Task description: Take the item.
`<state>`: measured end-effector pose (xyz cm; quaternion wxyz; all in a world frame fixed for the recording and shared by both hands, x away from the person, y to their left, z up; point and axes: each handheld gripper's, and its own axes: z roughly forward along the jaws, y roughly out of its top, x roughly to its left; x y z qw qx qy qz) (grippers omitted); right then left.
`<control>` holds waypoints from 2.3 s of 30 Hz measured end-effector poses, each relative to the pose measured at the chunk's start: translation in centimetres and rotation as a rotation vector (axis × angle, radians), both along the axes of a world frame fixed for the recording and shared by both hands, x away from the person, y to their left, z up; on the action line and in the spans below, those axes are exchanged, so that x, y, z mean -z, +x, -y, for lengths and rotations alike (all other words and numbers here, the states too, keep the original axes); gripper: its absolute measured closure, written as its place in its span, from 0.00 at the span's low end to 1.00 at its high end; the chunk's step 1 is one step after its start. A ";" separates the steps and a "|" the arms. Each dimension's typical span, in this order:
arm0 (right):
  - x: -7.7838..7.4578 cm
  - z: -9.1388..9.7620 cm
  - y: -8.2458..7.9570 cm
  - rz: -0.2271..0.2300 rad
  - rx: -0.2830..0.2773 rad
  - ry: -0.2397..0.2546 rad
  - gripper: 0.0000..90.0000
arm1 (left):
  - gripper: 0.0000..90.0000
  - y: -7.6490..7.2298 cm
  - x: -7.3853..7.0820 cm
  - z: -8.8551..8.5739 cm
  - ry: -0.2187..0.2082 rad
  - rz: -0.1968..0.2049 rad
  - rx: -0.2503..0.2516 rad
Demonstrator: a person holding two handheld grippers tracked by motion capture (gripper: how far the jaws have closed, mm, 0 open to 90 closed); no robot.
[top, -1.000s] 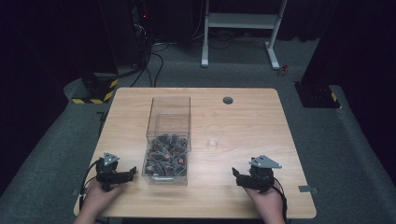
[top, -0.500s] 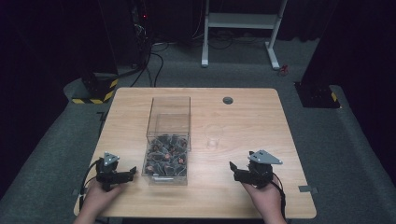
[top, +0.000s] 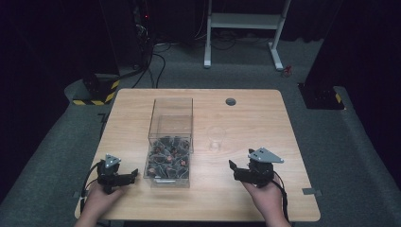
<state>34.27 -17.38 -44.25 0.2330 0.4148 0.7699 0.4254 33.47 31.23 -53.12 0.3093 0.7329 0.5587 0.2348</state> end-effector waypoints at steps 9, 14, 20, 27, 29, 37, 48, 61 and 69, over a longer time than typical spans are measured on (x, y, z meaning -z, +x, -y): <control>-0.5 -0.5 0.1 0.008 -0.011 0.003 0.18 | 0.04 0.0 0.0 0.0 0.002 -0.001 0.002; -0.9 -1.0 0.2 0.013 -0.026 0.007 0.18 | 0.04 0.0 0.0 0.0 0.000 -0.002 0.001; -1.2 -2.0 0.3 0.010 -0.057 0.019 0.20 | 0.04 0.0 0.0 0.0 0.000 -0.003 0.002; -1.7 -3.5 0.3 0.018 -0.099 0.022 0.21 | 0.04 0.0 0.0 0.0 0.002 -0.004 0.003; -1.8 -4.0 0.3 0.021 -0.108 0.023 0.21 | 0.04 0.0 0.0 0.0 0.001 -0.003 0.003; -2.1 -6.0 0.2 0.028 -0.162 0.022 0.23 | 0.04 0.0 0.0 0.0 -0.001 -0.004 0.001; -1.8 -8.6 0.0 0.017 -0.223 0.012 0.26 | 0.04 0.0 0.0 0.0 0.001 -0.003 0.003; -1.6 -10.7 -0.3 0.012 -0.280 0.017 0.29 | 0.04 0.0 0.0 0.0 0.003 -0.002 0.003; -1.7 -12.0 -0.4 0.009 -0.313 0.023 0.31 | 0.04 0.0 0.0 0.0 0.004 -0.002 0.004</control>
